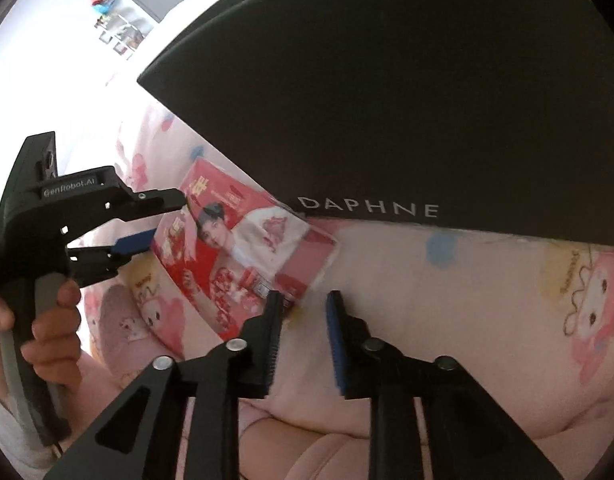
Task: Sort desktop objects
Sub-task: 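Carry the red envelope with the left gripper toward the black box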
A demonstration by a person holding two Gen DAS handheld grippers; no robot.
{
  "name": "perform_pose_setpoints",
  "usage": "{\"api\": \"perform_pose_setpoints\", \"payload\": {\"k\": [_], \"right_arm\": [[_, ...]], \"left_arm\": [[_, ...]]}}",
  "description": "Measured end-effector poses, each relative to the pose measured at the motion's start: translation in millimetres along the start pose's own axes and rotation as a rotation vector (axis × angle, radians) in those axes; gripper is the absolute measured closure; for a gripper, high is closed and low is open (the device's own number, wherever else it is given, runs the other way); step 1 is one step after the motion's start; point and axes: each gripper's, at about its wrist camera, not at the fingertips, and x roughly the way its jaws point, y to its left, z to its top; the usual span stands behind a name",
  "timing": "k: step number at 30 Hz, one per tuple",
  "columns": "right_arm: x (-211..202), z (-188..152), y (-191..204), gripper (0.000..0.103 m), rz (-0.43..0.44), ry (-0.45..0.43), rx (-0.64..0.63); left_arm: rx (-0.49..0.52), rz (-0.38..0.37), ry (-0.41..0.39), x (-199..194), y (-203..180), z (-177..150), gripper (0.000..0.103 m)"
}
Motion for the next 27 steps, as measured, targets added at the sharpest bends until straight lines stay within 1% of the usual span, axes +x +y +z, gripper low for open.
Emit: {"api": "perform_pose_setpoints", "payload": {"k": [1, 3, 7, 8, 9, 11, 13, 14, 16, 18, 19, 20, 22, 23, 27], "right_arm": [[-1, -1, 1, 0.076, -0.003, -0.002, -0.004], [-1, -2, 0, 0.072, -0.012, -0.005, -0.002], [-4, -1, -6, 0.072, 0.002, -0.014, 0.032], [-5, 0, -8, 0.072, 0.0, -0.023, 0.041], [-6, 0, -10, 0.072, -0.003, -0.029, 0.05], [-6, 1, -12, 0.071, -0.009, -0.036, 0.063], [-9, 1, -14, 0.07, 0.0, -0.053, 0.07], [-11, 1, -15, 0.07, 0.005, -0.061, 0.073], [-15, 1, -16, 0.064, 0.014, -0.078, 0.08], [-18, 2, -18, 0.063, 0.024, -0.095, 0.087], [-20, 2, -19, 0.063, 0.029, -0.103, 0.09], [-22, 2, -20, 0.063, 0.033, -0.112, 0.094], [-26, 2, -21, 0.061, 0.043, -0.129, 0.1], [-27, 2, -22, 0.061, 0.048, -0.137, 0.104], [-22, 3, -28, 0.061, 0.011, -0.109, 0.137]], "left_arm": [[0.022, -0.001, 0.009, -1, -3, -4, 0.051], [0.046, -0.009, 0.006, -5, -6, -9, 0.051], [0.076, -0.073, -0.061, -25, -10, -13, 0.052], [0.071, -0.075, -0.083, -28, -8, -12, 0.052], [0.06, -0.058, -0.095, -28, -6, -10, 0.052], [0.029, -0.012, -0.075, -19, -1, -6, 0.053], [0.0, 0.011, -0.011, -6, 6, -5, 0.056], [0.006, 0.014, 0.004, -4, 5, -6, 0.056], [0.054, 0.025, 0.019, -3, -2, -11, 0.056], [0.087, -0.005, 0.06, -5, -6, -18, 0.052], [0.102, -0.027, 0.086, -6, -8, -22, 0.045], [0.105, -0.051, 0.102, -8, -7, -25, 0.044], [0.081, -0.106, 0.108, -14, -1, -28, 0.044], [0.065, -0.121, 0.102, -17, 2, -29, 0.044], [-0.014, -0.082, 0.053, -18, 19, -18, 0.047]]}}
